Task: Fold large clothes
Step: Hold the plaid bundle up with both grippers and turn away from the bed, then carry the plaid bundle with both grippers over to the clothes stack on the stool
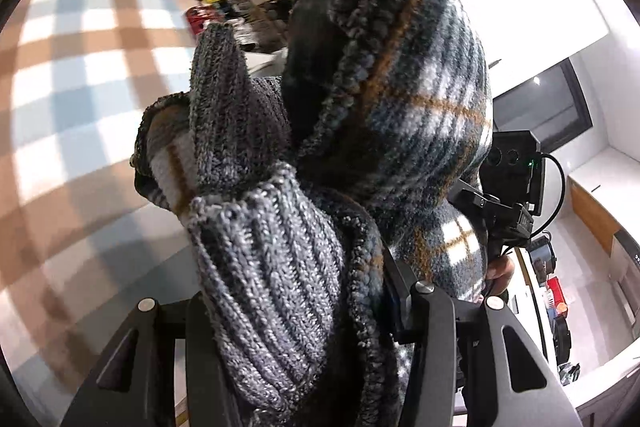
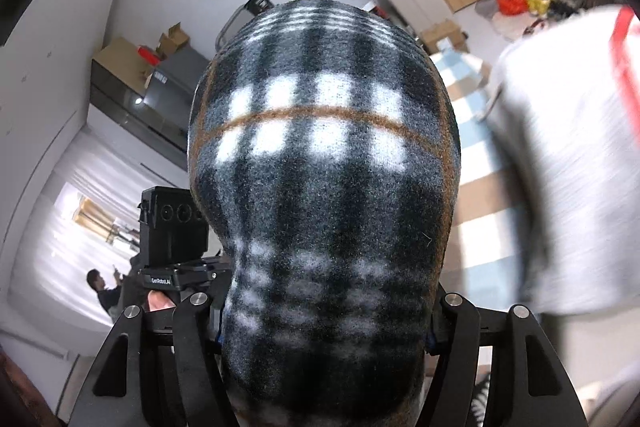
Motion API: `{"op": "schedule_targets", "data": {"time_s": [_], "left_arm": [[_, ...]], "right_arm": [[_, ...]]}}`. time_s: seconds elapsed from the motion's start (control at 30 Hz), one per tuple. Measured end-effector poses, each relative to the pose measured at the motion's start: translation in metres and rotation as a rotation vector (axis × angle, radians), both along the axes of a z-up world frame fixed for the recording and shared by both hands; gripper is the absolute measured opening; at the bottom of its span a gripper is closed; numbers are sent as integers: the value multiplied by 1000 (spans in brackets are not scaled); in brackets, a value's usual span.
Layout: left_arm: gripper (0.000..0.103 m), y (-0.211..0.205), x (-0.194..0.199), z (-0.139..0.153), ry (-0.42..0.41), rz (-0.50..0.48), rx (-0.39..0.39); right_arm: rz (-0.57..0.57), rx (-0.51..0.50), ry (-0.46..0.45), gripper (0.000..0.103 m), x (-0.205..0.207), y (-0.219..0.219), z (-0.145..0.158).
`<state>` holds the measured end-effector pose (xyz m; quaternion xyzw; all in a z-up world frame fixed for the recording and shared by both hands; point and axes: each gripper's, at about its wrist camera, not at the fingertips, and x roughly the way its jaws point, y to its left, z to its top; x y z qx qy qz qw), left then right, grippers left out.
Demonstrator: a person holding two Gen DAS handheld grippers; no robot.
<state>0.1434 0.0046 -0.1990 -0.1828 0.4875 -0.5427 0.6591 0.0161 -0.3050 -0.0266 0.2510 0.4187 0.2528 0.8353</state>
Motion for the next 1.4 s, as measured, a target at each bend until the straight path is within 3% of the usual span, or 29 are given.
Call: {"op": "schedule_targets", "data": {"time_s": [0.17, 0.4, 0.53, 0.67, 0.73, 0.8, 0.83, 0.87, 0.9, 0.97, 1.03, 1.17, 1.27, 1.33, 1.4], "left_arm": [[42, -54, 9, 31, -32, -21, -13], [42, -115, 42, 34, -29, -45, -37], [42, -151, 66, 10, 5, -26, -57], [42, -185, 88, -34, 71, 3, -58], [42, -184, 91, -48, 59, 9, -77], [43, -172, 95, -50, 55, 8, -126], [45, -165, 95, -52, 65, 10, -137], [47, -163, 93, -52, 62, 9, -126], [48, -159, 91, -51, 48, 7, -106], [48, -155, 86, -45, -4, 14, -70], [49, -155, 82, -34, -35, 30, -43], [49, -150, 92, -27, -12, 60, 11], [49, -136, 76, -19, -16, 79, 16], [49, -121, 69, -15, -40, 104, -2], [49, -120, 56, -12, -63, 121, -23]], "right_arm": [[-33, -37, 6, 66, 6, -48, 42], [-78, -118, 9, 67, 34, -124, 76], [-92, -122, 40, 69, 60, -176, 64], [-145, -56, 134, 73, 84, -232, 15], [-175, 2, 186, 80, 90, -258, -10], [-171, 107, 175, 82, 85, -270, -23], [-160, 105, 163, 87, 81, -268, -23], [-159, 86, 162, 96, 78, -266, -24], [-156, 63, 179, 100, 75, -262, -26], [-157, 33, 189, 101, 71, -261, -24], [-202, -58, 188, 101, 64, -255, -12], [-311, -317, 118, 100, 53, -235, 26], [-414, -516, 10, 99, 37, -220, 65], [-488, -563, -89, 100, 21, -213, 93], [-439, -575, -146, 100, 19, -194, 112]]}}
